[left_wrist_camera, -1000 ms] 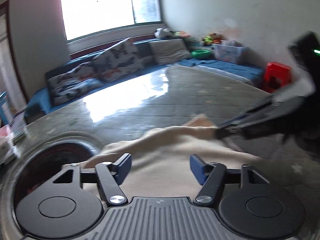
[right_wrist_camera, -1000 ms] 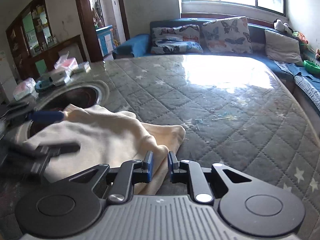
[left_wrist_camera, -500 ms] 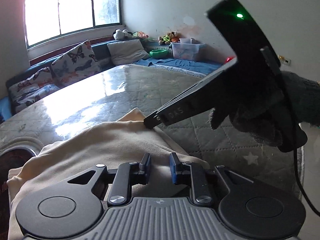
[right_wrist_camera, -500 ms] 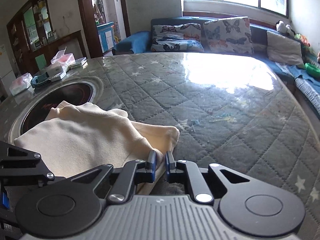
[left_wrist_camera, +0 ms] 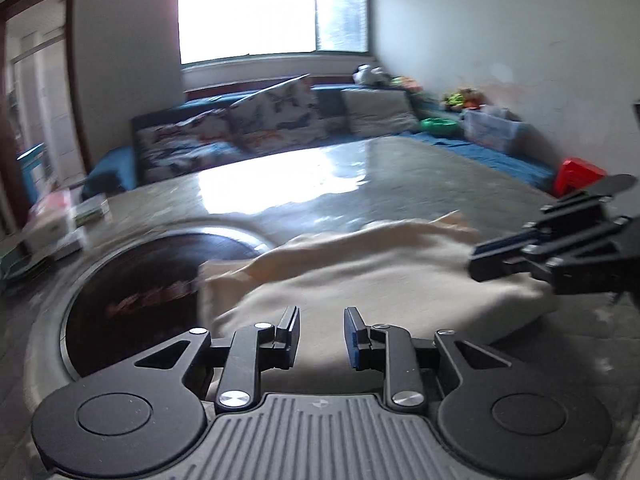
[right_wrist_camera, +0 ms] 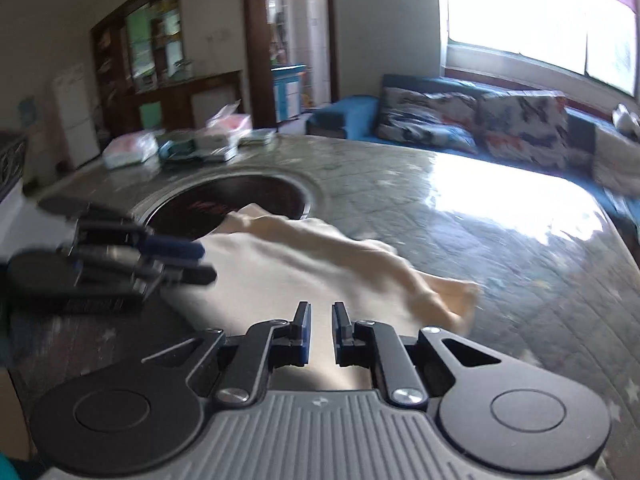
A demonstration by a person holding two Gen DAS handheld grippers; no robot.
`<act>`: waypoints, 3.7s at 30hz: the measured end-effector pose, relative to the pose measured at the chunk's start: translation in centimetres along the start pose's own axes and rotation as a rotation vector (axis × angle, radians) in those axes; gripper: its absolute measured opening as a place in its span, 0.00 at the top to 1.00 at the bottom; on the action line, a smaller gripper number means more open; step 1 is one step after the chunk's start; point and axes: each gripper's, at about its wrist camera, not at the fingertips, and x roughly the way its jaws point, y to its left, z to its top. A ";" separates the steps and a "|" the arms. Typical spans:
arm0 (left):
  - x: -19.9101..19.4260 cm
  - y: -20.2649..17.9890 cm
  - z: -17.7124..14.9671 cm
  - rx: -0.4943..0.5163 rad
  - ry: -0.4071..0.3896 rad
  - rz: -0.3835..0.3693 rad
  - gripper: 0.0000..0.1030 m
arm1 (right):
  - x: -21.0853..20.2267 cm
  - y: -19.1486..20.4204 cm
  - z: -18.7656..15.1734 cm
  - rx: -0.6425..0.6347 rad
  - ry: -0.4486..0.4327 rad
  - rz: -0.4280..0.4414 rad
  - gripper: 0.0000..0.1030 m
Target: Fold clothes
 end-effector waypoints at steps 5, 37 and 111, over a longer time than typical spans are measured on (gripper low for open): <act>0.0 0.8 -0.7 -0.036 0.028 0.002 0.74 | 3.0 1.2 -1.1 0.015 0.041 0.024 0.89; -2.4 -2.6 -0.6 -0.076 0.077 -0.114 0.58 | 1.2 -3.1 0.1 0.124 0.050 -0.060 0.89; -3.8 4.9 -1.3 -0.467 0.117 -0.008 0.00 | 1.7 17.1 -3.0 -0.510 0.103 0.122 0.63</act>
